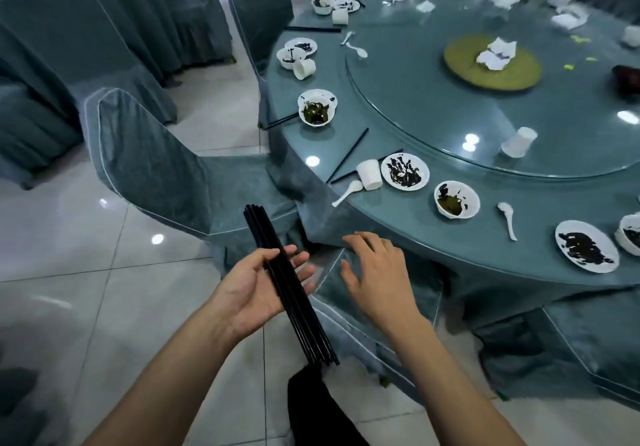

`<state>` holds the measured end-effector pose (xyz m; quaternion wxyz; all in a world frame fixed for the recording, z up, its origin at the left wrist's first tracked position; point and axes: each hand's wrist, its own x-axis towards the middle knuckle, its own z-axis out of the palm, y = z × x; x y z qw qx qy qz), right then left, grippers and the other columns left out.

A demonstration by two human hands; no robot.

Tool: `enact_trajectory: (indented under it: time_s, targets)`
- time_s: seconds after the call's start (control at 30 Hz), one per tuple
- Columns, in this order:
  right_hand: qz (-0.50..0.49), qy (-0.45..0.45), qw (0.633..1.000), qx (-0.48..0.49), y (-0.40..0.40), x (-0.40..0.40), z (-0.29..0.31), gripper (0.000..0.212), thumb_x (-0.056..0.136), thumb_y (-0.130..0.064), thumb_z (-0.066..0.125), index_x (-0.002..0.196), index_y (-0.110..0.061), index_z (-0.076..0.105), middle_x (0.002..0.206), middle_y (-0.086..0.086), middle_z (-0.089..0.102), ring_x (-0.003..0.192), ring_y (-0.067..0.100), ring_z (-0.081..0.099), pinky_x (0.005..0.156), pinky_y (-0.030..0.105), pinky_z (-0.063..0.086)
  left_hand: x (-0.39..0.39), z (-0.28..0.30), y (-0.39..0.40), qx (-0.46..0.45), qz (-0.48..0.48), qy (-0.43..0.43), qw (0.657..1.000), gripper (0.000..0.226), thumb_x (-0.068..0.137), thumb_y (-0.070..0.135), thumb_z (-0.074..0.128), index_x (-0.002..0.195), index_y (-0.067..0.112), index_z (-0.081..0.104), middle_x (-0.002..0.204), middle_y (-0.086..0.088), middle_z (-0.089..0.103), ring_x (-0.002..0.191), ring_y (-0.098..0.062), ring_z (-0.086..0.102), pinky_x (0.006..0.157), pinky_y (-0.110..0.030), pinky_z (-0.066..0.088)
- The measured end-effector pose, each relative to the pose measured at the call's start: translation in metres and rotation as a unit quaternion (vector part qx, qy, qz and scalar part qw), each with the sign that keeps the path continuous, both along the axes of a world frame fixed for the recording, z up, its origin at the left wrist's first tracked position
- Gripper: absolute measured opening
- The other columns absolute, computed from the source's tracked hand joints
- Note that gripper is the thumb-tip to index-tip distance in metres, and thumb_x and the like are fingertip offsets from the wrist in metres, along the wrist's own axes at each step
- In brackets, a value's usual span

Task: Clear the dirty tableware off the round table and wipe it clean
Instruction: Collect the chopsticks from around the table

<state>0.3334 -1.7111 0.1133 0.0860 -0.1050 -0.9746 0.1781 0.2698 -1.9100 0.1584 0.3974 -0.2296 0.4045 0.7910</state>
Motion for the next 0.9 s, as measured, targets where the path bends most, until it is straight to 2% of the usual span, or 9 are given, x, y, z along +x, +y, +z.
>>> enact_trajectory:
  time_s: [0.1, 0.3, 0.43, 0.57, 0.77, 0.9]
  targets:
    - [-0.015, 0.001, 1.000, -0.013, 0.001, -0.041, -0.009, 0.035, 0.089, -0.034, 0.062, 0.123, -0.025, 0.060, 0.124, -0.003, 0.059, 0.109, 0.024, 0.056, 0.091, 0.041, 0.044, -0.046, -0.002, 0.002, -0.024, -0.010, 0.012, 1.000, 0.025, 0.099, 0.018, 0.046, 0.109, 0.005, 0.065, 0.102, -0.016, 0.072, 0.094, -0.034, 0.069, 0.098, -0.052, 0.050]
    - [-0.045, 0.003, 0.999, -0.027, 0.007, -0.113, -0.012, 0.035, 0.089, -0.034, 0.062, 0.122, -0.023, 0.060, 0.121, -0.001, 0.061, 0.106, 0.026, 0.057, 0.090, 0.043, 0.044, -0.129, 0.006, 0.015, -0.039, -0.026, 0.023, 0.999, 0.025, 0.101, 0.019, 0.044, 0.109, 0.005, 0.064, 0.097, -0.015, 0.072, 0.092, -0.033, 0.069, 0.091, -0.050, 0.053]
    - [-0.068, -0.015, 0.997, -0.041, 0.017, -0.147, -0.013, 0.035, 0.090, -0.034, 0.060, 0.123, -0.022, 0.060, 0.120, 0.000, 0.061, 0.106, 0.027, 0.057, 0.091, 0.044, 0.043, -0.169, 0.007, 0.028, -0.030, -0.041, 0.024, 0.998, 0.026, 0.101, 0.018, 0.042, 0.107, 0.005, 0.063, 0.094, -0.014, 0.072, 0.090, -0.032, 0.068, 0.093, -0.049, 0.052]
    - [-0.116, -0.016, 0.993, -0.029, 0.026, -0.172, -0.020, 0.032, 0.088, -0.032, 0.061, 0.119, -0.023, 0.061, 0.114, 0.001, 0.061, 0.101, 0.027, 0.057, 0.085, 0.043, 0.043, -0.206, 0.000, 0.044, -0.026, -0.085, 0.015, 0.996, 0.025, 0.100, 0.018, 0.041, 0.105, 0.005, 0.061, 0.091, -0.014, 0.071, 0.086, -0.032, 0.067, 0.092, -0.049, 0.050]
    - [-0.179, -0.057, 0.982, -0.030, 0.026, -0.216, -0.033, 0.033, 0.091, -0.034, 0.057, 0.122, -0.026, 0.060, 0.118, -0.002, 0.061, 0.107, 0.026, 0.055, 0.089, 0.042, 0.043, -0.280, -0.014, 0.064, -0.030, -0.170, 0.006, 0.985, 0.024, 0.099, 0.018, 0.043, 0.110, 0.005, 0.060, 0.095, -0.015, 0.070, 0.085, -0.032, 0.067, 0.090, -0.048, 0.051]
    - [-0.235, -0.091, 0.967, -0.033, 0.015, -0.251, -0.047, 0.032, 0.089, -0.035, 0.058, 0.118, -0.025, 0.062, 0.112, 0.001, 0.062, 0.105, 0.028, 0.057, 0.087, 0.042, 0.043, -0.331, -0.022, 0.066, -0.034, -0.231, 0.000, 0.972, 0.024, 0.098, 0.017, 0.044, 0.107, 0.004, 0.063, 0.100, -0.016, 0.070, 0.083, -0.032, 0.069, 0.094, -0.049, 0.050]
